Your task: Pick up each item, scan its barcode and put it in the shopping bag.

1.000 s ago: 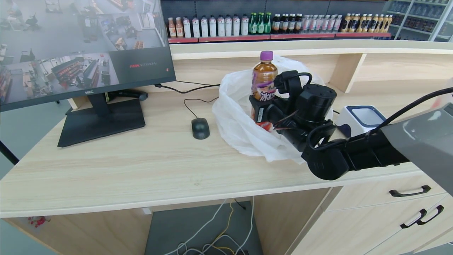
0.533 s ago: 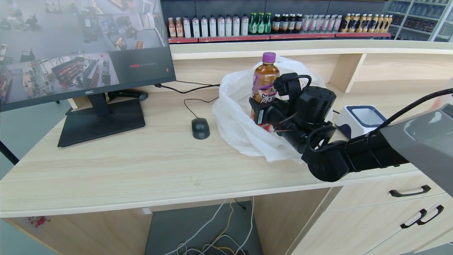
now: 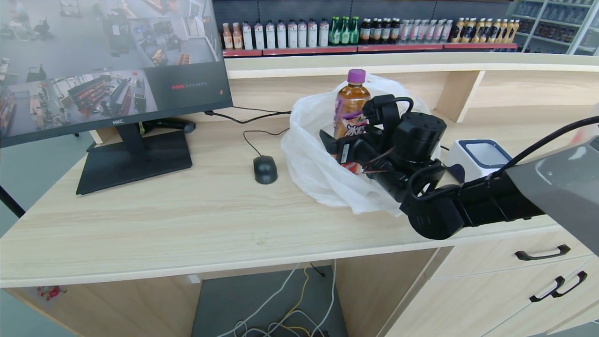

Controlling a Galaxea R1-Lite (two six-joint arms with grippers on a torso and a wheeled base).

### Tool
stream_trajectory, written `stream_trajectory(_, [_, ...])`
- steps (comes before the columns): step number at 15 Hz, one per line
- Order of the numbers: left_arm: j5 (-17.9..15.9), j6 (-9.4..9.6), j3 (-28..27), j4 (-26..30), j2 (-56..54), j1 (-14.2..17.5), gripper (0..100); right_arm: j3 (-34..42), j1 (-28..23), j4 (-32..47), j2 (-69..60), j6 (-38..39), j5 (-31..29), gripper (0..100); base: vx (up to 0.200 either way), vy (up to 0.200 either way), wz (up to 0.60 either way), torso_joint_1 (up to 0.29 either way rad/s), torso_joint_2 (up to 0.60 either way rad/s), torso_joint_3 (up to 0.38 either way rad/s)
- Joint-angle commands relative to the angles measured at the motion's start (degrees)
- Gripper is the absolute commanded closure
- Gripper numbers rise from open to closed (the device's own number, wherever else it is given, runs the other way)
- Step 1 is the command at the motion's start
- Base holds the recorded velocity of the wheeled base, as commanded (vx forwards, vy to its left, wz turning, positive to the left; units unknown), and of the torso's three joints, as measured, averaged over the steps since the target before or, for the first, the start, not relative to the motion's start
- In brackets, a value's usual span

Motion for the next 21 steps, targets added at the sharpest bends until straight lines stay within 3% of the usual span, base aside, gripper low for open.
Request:
stream_trajectory(1, [0.0, 0.0, 0.0, 0.0, 0.0, 0.0, 0, 1.2, 0.0, 0.0, -2.2, 0.0, 0.0, 0, 0.0, 0.0, 0.0, 0.0, 0.0, 0.0])
stream_trajectory(8, [0.0, 0.0, 0.0, 0.0, 0.0, 0.1, 0, 14.7, 1.5, -5.8, -11.2, -0.2, -0.1, 0, 0.0, 0.0, 0.0, 0.0, 0.0, 0.0])
stream_trajectory(13, [0.0, 0.0, 0.0, 0.0, 0.0, 0.1, 0, 29.0, 3.0, -16.2, -18.5, -0.1, 0.0, 0, 0.0, 0.0, 0.0, 0.0, 0.0, 0.0])
stream_trajectory(21, [0.0, 0.0, 0.0, 0.0, 0.0, 0.0, 0, 39.2, 5.1, -32.1, -20.0, -1.5, -0.4, 0, 0.0, 0.0, 0.0, 0.0, 0.0, 0.0])
